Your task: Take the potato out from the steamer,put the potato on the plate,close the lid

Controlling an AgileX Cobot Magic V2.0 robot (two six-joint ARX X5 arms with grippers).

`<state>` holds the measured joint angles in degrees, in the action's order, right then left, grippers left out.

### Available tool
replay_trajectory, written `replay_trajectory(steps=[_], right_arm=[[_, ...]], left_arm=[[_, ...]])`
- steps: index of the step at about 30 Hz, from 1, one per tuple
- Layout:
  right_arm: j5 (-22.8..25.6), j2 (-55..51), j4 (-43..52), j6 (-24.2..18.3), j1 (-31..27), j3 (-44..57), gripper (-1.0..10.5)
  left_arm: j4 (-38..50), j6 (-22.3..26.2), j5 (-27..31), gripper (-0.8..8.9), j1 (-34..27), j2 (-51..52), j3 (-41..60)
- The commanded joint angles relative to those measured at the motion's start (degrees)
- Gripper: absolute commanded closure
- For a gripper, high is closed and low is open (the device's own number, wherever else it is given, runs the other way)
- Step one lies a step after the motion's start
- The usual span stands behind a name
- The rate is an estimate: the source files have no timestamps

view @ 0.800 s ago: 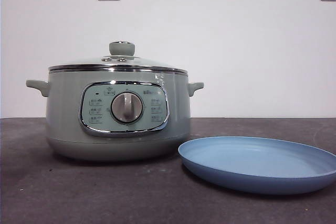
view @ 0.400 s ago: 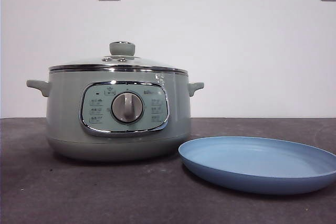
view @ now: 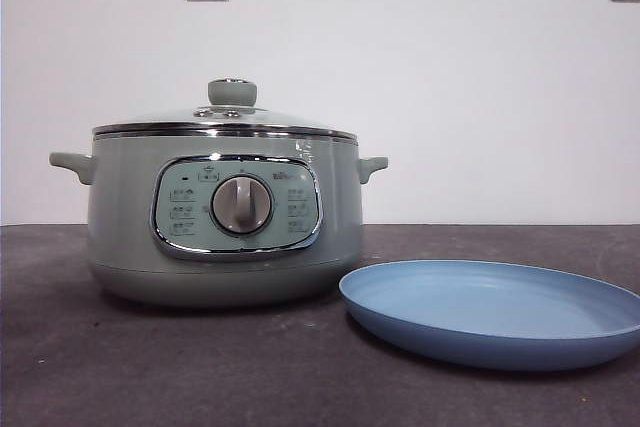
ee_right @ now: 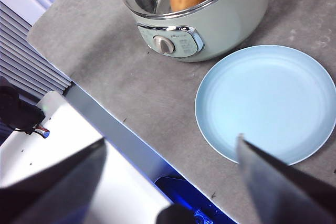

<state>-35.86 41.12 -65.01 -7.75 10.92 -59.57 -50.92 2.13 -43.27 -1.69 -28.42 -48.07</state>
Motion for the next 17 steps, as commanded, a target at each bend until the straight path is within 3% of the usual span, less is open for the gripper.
replay_trajectory(steps=[1, 10, 17], right_arm=[[-0.1, 0.0, 0.2, 0.4, 0.1, -0.3, 2.9], [-0.1, 0.1, 0.2, 0.4, 0.1, -0.3, 2.9], [0.0, 0.2, 0.2, 0.4, 0.1, -0.3, 2.9]], left_arm=[[1.7, 0.5, 1.2, 1.53, 0.2, 0.0, 0.0], [7.1, 0.5, 3.3, 1.54, 1.8, -9.0, -4.0], [13.3, 1.0, 8.4, 1.54, 7.8, -22.5, -12.3]])
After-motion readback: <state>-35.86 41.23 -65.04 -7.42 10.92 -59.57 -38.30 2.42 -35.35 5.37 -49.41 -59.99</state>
